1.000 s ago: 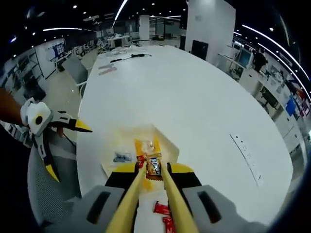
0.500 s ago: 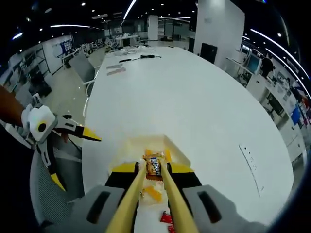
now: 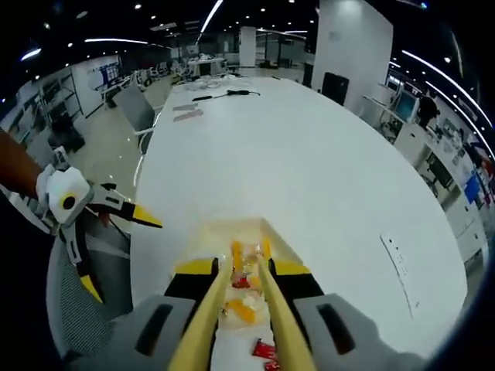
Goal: Place the target food into the container with the food tongs after gripping and lifting it, then release it inside without dropping or visibly crushing the food.
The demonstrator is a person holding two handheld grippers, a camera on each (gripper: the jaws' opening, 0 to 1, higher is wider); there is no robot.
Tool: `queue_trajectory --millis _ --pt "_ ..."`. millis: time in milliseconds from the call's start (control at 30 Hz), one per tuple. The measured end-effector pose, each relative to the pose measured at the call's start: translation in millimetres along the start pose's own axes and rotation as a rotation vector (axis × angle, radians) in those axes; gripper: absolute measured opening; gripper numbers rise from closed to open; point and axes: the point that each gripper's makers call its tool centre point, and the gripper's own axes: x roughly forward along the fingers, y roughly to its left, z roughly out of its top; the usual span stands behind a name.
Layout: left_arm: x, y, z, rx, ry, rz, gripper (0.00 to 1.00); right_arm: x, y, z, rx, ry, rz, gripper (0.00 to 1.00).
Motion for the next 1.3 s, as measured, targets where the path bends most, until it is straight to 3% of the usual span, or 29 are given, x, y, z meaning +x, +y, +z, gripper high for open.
queue_trajectory --millis 700,967,1300 --pt "-0.5 0.5 0.2 -0.003 -0.002 0.000 0.99 -17.9 -12.1 1.0 -0.027 -0.027 -0.023 0.26" --pt "-0.8 1.1 0.1 -0.005 0.000 0.003 0.99 -29.4 -17.4 -11.1 -0.038 -0.023 -0.033 0.26" --pt "-0.1 0.2 -2.4 -0.003 0.007 -0.002 0.99 -49.7 -31.7 -38.7 -0.010 -0.026 -0.062 0.27"
